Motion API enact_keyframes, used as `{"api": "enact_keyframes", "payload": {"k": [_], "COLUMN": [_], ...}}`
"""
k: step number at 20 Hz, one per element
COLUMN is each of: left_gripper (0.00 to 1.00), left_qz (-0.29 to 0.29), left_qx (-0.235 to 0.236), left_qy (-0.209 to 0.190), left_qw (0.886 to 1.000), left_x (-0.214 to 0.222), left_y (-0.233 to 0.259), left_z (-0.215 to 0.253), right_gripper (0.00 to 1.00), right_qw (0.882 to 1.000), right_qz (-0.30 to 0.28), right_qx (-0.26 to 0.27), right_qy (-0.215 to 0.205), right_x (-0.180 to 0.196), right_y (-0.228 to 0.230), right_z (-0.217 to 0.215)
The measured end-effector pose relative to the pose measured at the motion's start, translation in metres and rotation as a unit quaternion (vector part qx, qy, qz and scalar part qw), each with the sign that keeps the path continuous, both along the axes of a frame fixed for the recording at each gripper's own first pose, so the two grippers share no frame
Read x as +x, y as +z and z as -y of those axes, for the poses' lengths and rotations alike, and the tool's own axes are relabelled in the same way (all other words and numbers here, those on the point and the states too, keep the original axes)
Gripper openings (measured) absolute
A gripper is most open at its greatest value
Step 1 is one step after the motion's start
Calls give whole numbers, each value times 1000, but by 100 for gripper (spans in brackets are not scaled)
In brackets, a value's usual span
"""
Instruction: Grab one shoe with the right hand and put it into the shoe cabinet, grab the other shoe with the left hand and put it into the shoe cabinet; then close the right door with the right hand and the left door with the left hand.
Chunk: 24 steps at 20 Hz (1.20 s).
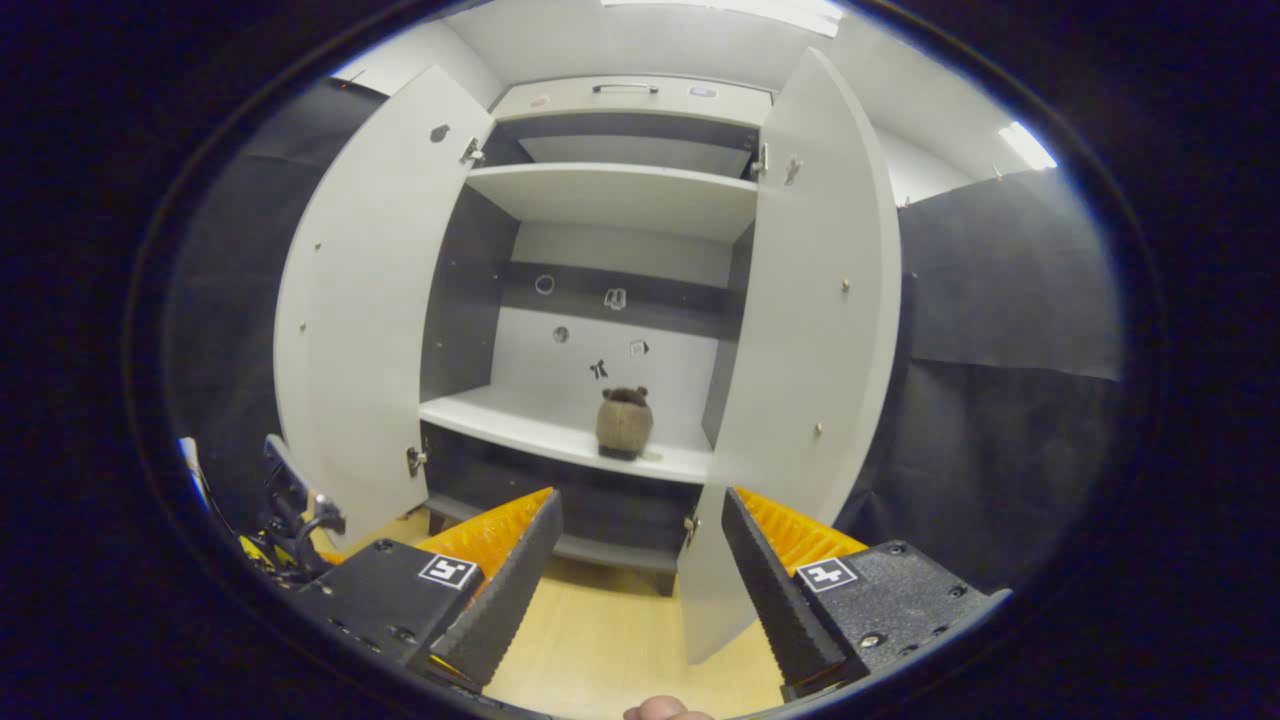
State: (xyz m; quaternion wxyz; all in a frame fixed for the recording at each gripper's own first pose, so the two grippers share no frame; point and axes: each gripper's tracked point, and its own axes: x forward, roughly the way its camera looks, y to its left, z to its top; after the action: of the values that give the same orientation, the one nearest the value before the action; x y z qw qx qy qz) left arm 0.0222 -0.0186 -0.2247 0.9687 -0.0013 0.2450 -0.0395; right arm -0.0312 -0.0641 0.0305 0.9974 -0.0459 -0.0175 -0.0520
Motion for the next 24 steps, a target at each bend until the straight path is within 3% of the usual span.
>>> {"api": "enact_keyframes", "payload": {"k": [6,11,14,15,16,18,20,22,24], "left_gripper": [97,97,89,71,78,47,9,3,4], "left_qz": [-57,-76,-82,-90,-106,-125,-139,-140,-156], "left_qx": [-7,-21,-39,-42,-44,-65,-35,-14,-28], "left_qy": [32,40,50,55,60,57,56,48,49], "left_qw": [998,996,995,994,992,988,988,989,986], "left_x": [15,22,26,29,28,31,31,33,31], "left_y": [-45,-72,-83,-88,-96,-100,-102,-102,-99], "left_z": [-9,-5,-6,-8,-10,-2,-6,-7,-5], "right_gripper": [100,100,100,100,100,100,100,100,100], "right_qw": [998,997,995,994,993,992,989,987,987], "right_qz": [-52,-75,-95,-101,-108,-118,-138,-148,-146], "right_qx": [-17,-31,-43,-40,-38,-37,-42,-46,-50], "right_qy": [-15,-3,8,13,17,20,28,38,48], "right_x": [-17,-13,-10,-9,-7,-5,-2,-1,0], "right_y": [-23,-28,-37,-40,-43,-50,-63,-70,-69], "right_z": [17,9,2,-1,-4,-6,-10,-14,-19]}}
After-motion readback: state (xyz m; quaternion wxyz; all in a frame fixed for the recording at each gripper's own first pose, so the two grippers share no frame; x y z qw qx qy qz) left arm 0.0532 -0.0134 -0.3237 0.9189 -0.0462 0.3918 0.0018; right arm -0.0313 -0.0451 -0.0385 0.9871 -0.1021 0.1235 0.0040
